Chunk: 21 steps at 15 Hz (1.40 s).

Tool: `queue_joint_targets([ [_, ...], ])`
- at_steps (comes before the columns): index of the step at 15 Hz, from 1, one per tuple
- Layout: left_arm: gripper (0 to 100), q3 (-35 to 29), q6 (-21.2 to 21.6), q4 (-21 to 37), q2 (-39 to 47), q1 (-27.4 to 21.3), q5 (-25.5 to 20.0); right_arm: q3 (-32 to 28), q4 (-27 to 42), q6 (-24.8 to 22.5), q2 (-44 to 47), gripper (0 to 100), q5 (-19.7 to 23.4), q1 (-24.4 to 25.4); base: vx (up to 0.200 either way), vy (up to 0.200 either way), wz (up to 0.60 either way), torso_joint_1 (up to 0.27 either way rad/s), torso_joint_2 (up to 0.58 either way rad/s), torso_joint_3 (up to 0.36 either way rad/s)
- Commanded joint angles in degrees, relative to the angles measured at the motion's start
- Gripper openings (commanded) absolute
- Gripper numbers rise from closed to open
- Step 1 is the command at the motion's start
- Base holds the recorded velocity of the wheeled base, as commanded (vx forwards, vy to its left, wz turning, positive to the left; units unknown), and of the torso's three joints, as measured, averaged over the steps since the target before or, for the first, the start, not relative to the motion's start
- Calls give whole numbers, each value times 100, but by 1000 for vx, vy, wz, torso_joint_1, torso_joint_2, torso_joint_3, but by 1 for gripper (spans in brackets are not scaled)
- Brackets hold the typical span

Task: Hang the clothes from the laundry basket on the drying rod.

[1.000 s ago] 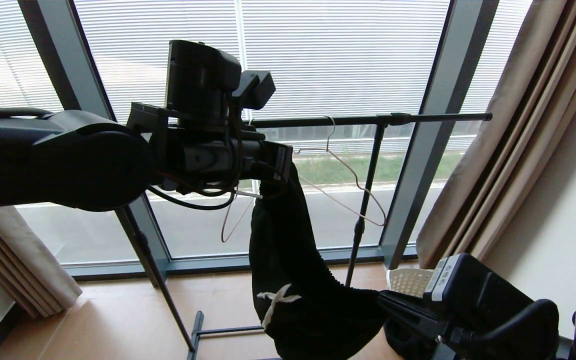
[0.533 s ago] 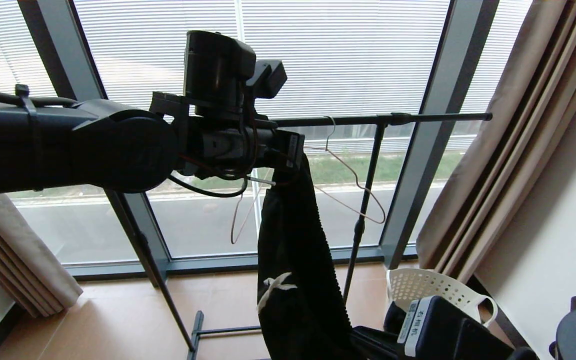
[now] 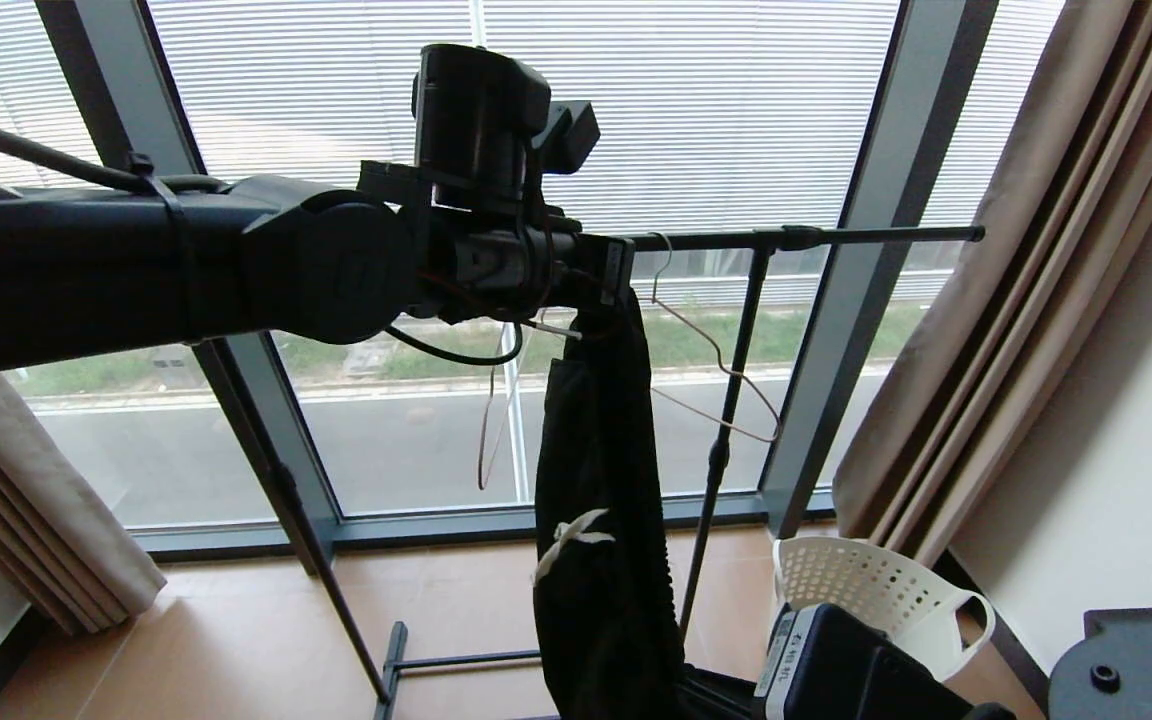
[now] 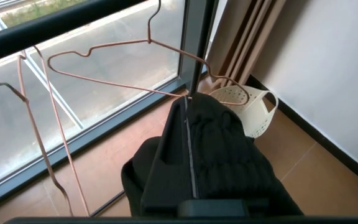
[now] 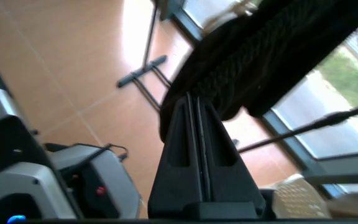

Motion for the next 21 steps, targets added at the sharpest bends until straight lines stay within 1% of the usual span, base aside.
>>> queue_joint_targets([
  [1, 0, -101, -4, -7, 158, 10, 4, -28, 5, 58, 14, 0, 45, 5, 0, 0, 0, 0, 0, 0],
  [5, 0, -83, -21, -7, 140, 106, 4, -19, 14, 67, -21, 0, 36, -4, 0, 0, 0, 0, 0, 0],
  [6, 0, -22, -39, -7, 114, 142, 4, -10, 23, 58, -30, 0, 28, -83, 0, 0, 0, 0, 0, 0],
  [7, 0, 22, -48, -7, 70, 142, 4, -2, 41, 58, -39, 0, 28, -206, 0, 0, 0, 0, 0, 0],
  [8, 0, 189, -48, -7, -106, 177, 4, 7, 67, 23, -39, 0, 28, -584, 0, 0, 0, 0, 0, 0],
  [10, 0, 506, -30, -25, -335, 238, 4, -10, 67, -91, -39, 0, 28, -1015, 0, 0, 0, 0, 0, 0],
  [12, 0, 1033, -12, -42, -713, 335, -14, -133, 23, -399, -48, 0, 72, -1780, 0, 0, 0, 0, 0, 0],
  [13, 0, 1376, -12, -51, -932, 344, -14, -292, 23, -478, -39, 0, 203, -2210, 0, 0, 0, 0, 0, 0],
  [14, 0, 1534, -12, -51, -1029, 344, -14, -344, 23, -487, -30, 0, 221, -2368, 0, 0, 0, 0, 0, 0],
  [15, 0, 2088, -12, -104, -1372, 344, -14, -520, 32, -496, 5, 0, 221, -2773, 0, 0, 0, 0, 0, 0],
  [17, 0, 2773, -21, -315, -1758, 326, -14, -845, 76, -496, 14, 0, 247, -3177, 0, 0, 0, 0, 0, 0],
  [18, 0, 3099, -21, -411, -1917, 309, -14, -995, 85, -478, 66, 0, 239, -3283, 0, 0, 0, 0, 0, 0],
  [19, 0, 3318, -21, -446, -2049, 309, -14, -1074, 67, -434, 163, 0, 221, -3335, 0, 0, 0, 0, 0, 0],
  [21, 0, 3749, -21, -438, -2330, 291, -14, -1417, 58, -241, 488, 0, 186, -3379, 0, 0, 0, 0, 0, 0],
])
